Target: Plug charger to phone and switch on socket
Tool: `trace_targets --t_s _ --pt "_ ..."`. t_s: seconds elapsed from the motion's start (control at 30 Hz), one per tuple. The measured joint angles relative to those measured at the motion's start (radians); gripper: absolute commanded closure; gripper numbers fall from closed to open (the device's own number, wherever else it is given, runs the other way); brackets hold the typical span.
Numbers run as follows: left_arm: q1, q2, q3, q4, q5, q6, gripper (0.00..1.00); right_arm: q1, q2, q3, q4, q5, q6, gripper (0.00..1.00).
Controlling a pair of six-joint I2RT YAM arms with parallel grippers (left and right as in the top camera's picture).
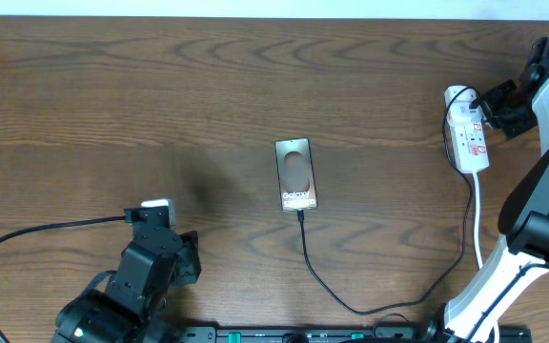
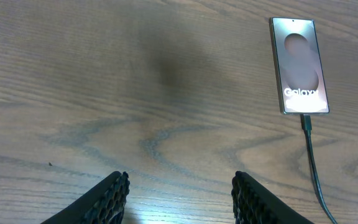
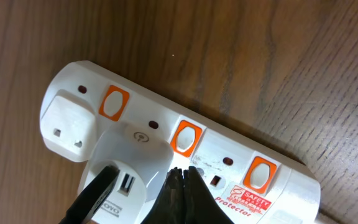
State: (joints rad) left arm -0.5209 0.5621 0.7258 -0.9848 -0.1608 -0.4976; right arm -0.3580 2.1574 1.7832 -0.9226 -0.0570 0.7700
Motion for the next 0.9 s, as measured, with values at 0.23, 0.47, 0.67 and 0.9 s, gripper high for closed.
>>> trace_targets --t_s 0.23,0.47,0.67,0.9 --pt "0.000 0.000 0.000 0.000 0.000 0.000 0.45 0.000 0.062 0.002 0.017 -0.008 0.003 0.99" --pt "0.000 0.000 0.000 0.000 0.000 0.000 0.45 0.000 0.081 0.002 0.038 -0.013 0.003 0.99" --pt "0.000 0.000 0.000 0.000 0.000 0.000 0.45 0.000 0.081 0.002 0.053 -0.016 0.003 0.99" --pt "0.000 0.000 0.000 0.000 0.000 0.000 0.44 0.000 0.081 0.002 0.053 -0.018 -0.005 0.99"
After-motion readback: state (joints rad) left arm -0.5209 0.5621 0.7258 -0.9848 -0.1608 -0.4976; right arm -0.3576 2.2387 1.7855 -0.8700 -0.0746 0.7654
